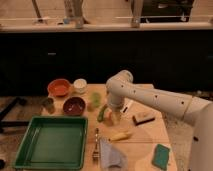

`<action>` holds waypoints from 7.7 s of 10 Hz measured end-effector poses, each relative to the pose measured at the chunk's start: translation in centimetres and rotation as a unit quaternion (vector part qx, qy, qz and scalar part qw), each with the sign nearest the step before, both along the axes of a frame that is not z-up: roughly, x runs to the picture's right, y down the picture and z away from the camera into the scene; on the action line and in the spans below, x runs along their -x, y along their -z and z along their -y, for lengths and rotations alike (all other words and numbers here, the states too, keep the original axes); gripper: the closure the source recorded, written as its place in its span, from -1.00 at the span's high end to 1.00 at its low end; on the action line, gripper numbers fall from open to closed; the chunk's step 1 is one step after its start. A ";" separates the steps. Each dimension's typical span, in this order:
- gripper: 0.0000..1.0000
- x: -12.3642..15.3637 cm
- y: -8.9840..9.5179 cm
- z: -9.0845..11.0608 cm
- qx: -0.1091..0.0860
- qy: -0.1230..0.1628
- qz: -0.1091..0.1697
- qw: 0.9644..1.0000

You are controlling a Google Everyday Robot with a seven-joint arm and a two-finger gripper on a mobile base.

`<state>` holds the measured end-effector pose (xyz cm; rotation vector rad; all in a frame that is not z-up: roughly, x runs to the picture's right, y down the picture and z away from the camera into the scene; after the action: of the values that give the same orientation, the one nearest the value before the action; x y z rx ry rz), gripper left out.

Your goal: Place apple in red bowl

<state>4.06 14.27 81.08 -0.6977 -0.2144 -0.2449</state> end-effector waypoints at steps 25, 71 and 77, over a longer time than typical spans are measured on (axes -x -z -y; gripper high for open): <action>-0.58 -3.4 -3.8 -1.6 0.021 -0.018 -0.009 1.000; -1.00 12.1 0.5 12.4 -0.025 -0.038 0.154 0.987; -1.00 14.5 0.0 13.7 -0.115 -0.083 0.170 0.975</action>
<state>-10.41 0.57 81.09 -0.4019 -0.5604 -0.2226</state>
